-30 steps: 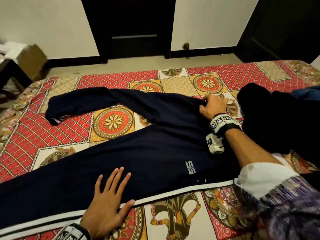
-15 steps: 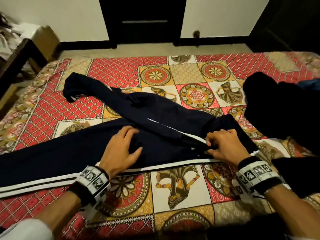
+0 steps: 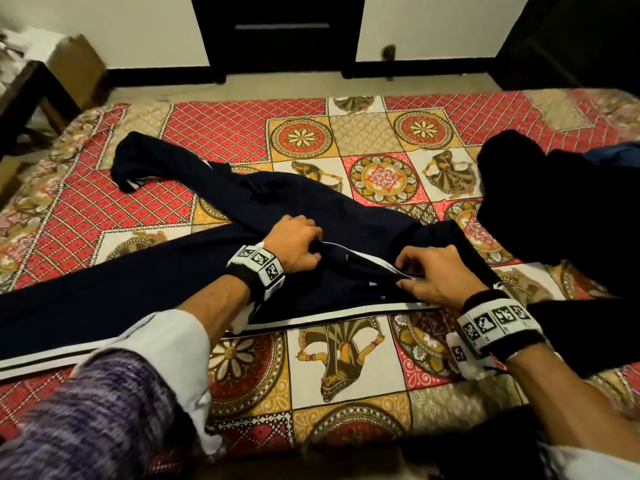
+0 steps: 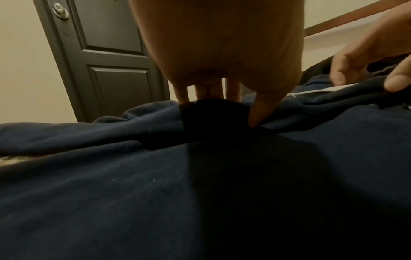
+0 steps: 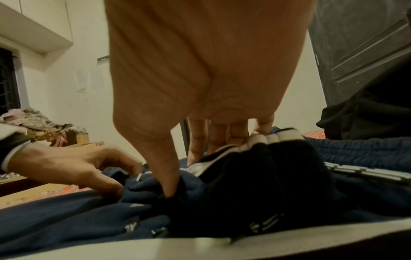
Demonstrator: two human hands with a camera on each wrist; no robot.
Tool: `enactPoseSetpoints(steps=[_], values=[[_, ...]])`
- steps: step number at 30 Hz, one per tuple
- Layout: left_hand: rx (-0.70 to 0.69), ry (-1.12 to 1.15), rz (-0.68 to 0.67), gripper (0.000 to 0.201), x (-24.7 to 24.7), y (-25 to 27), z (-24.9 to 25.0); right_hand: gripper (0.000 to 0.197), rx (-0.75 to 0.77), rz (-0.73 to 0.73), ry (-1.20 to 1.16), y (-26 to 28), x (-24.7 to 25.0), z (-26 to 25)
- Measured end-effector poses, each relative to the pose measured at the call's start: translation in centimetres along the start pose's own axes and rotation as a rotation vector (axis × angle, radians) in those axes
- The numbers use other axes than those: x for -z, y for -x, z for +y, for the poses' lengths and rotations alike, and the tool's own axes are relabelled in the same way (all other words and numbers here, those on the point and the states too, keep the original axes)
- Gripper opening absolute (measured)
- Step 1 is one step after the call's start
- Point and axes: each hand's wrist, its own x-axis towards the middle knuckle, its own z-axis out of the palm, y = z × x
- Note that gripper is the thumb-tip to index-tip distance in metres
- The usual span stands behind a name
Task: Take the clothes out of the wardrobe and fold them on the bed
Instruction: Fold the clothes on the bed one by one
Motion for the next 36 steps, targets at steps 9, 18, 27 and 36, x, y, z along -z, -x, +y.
enactPoseSetpoints(steps=[9, 18, 27, 36], values=[[0.145, -0.169, -0.138, 0.036, 2.7, 2.5, -7.7, 0.025, -0.081, -0.036, -0.131, 0.8, 1.8, 1.1], [0.286, 0.014, -0.109, 0.063, 2.8, 4.4, -13.6, 0.025, -0.135, 0.107, -0.049, 1.6, 2.4, 0.7], [0.278, -0.080, -0.090, 0.061, 2.5, 3.4, -16.4, 0.051, -0.145, -0.103, 0.227, 1.3, 1.5, 0.2], [0.366, -0.309, -0.081, 0.026, 4.6, 1.9, -19.1, 0.008, -0.280, 0.031, 0.111, 0.0, 0.2, 1.3]])
